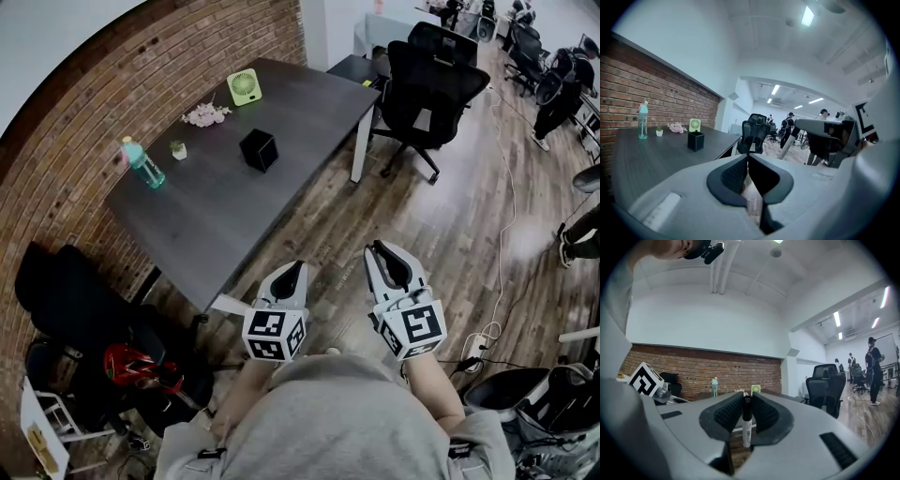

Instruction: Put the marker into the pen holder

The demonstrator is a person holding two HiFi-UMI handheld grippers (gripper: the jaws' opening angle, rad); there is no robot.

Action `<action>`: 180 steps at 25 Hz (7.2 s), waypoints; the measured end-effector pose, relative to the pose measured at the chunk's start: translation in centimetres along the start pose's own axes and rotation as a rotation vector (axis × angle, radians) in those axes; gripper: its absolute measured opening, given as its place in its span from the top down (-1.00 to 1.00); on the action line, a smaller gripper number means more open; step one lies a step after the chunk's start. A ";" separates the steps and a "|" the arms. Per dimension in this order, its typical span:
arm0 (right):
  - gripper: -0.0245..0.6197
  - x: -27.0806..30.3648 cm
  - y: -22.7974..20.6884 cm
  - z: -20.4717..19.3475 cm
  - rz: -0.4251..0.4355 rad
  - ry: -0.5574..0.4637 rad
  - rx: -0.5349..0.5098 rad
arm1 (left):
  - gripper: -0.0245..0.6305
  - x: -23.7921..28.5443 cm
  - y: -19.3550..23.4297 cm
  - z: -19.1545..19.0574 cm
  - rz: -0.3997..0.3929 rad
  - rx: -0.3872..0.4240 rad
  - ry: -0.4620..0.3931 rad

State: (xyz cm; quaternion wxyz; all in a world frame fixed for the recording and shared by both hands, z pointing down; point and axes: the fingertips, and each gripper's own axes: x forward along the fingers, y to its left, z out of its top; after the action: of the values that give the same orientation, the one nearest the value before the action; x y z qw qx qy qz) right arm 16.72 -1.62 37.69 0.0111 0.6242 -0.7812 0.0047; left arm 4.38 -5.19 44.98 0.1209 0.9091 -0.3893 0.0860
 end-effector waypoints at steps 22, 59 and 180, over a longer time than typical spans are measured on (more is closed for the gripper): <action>0.74 7.4 1.0 -0.4 0.131 -0.010 0.024 | 0.86 1.9 6.6 0.2 0.146 -0.037 0.002; 0.74 37.5 -1.4 1.8 0.247 -0.008 0.002 | 0.86 17.8 28.8 8.2 0.245 -0.075 -0.003; 0.67 44.0 3.3 -11.3 0.329 0.274 -0.042 | 0.86 14.3 29.0 5.2 0.309 -0.116 0.031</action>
State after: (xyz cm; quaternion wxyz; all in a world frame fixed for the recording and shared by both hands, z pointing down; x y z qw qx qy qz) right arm 3.89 -43.59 50.04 0.1291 0.4813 -0.8637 0.0750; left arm -6.70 -35.84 48.06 0.1646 0.8284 -0.5270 0.0951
